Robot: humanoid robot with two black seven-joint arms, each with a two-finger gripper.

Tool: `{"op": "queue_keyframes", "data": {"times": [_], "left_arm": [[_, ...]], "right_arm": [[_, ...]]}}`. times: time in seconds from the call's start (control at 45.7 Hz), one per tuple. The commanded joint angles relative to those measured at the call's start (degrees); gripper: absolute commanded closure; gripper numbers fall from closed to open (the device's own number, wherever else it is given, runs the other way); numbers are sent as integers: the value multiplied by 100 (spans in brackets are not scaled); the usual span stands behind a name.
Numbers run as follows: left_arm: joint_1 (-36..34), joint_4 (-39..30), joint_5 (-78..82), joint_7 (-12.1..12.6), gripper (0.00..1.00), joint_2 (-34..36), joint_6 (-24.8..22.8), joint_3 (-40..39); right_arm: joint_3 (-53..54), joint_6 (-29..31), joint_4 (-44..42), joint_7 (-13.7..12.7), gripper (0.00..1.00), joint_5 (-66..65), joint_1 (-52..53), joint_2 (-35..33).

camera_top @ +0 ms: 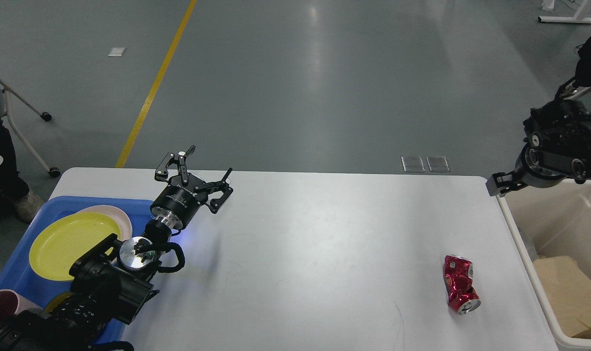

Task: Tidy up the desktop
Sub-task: 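Lower the right gripper toward the red can, then grasp the red can with the right gripper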

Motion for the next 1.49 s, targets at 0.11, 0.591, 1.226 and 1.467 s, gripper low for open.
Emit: {"op": "queue_keyframes", "data": {"times": [0.11,0.591,1.226,1.467], "left_arm": [[0,0,4,0,3,0,0,0],[0,0,-5,0,3,0,0,0],[0,0,4,0,3,0,0,0],[0,0,4,0,3,0,0,0]], "right_arm": [[281,215,501,-17,0,22,-106,452],[906,145,-412,18,0,31,-1635,620],[1442,-180,-1626,27,0,303,-2928,584],[1477,-496,-1652,27,0,716,-2963,567]]}}
